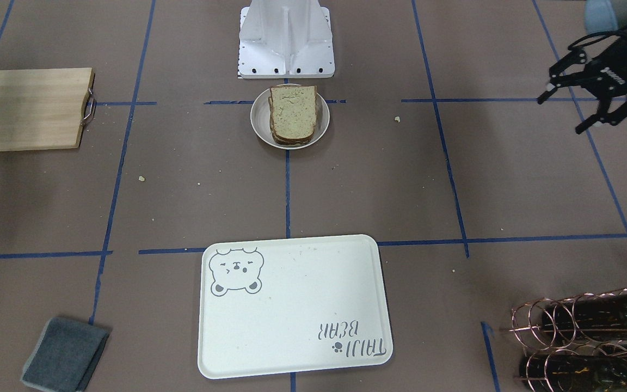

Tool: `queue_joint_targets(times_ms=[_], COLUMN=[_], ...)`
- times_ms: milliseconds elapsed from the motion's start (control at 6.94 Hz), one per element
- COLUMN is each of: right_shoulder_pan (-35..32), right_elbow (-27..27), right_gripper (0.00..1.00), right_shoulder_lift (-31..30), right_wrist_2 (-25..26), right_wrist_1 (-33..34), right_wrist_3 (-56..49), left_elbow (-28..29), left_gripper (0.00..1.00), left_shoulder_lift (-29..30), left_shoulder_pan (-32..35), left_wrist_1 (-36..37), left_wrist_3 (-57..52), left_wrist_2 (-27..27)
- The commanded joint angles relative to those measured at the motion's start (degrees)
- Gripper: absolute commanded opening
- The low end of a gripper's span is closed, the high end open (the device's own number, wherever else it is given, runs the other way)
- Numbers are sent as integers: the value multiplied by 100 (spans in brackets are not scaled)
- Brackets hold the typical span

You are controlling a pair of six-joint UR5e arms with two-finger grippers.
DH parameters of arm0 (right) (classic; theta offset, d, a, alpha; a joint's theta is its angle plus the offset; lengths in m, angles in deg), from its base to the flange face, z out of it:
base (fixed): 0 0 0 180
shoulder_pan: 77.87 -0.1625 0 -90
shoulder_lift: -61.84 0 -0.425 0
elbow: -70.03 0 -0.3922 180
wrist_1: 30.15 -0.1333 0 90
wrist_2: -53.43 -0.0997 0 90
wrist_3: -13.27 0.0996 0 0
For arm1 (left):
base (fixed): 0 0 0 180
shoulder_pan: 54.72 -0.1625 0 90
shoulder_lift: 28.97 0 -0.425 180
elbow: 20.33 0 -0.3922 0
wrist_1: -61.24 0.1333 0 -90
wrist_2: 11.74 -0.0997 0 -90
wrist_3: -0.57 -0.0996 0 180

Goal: Make sandwich and place on tray
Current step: 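Lay the bread slice on the egg, open the right gripper and withdraw, then reach the left gripper to the plate rim and grasp the plate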

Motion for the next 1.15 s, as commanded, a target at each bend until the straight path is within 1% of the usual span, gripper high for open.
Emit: queue_joint_targets(times_ms=[0,144,288,432,577,721,865,1009], right_shoulder_pan=[-539,-653,-654,-663,-663,-663,-663,-663], right_elbow=[-23,-15,-23,-23,-23,-32,-41,-76], right_gripper=[100,100,100,100,100,100,100,100], right_shoulder_lift=[-719,-800,-809,-818,-827,-836,-836,-827], right_wrist_2=[17,17,8,17,17,8,17,17], right_wrist_1=[55,55,37,37,37,20,19,-7], right_wrist_3=[-201,-332,-342,-342,-342,-342,-342,-342], left_elbow=[-302,-267,-119,222,635,995,1130,1131], left_gripper=[100,100,100,95,82,71,64,64], left_shoulder_lift=[404,658,887,1359,1955,2335,2418,2418], left_shoulder_pan=[-1800,-2694,-3313,-3719,-4115,-4284,-4416,-4478], left_wrist_1=[4,22,91,310,651,768,769,769], left_wrist_3=[2637,3552,4066,4593,5025,5238,5283,5275], left_wrist_2=[-1446,-2287,-2913,-3380,-3872,-4077,-4123,-4123])
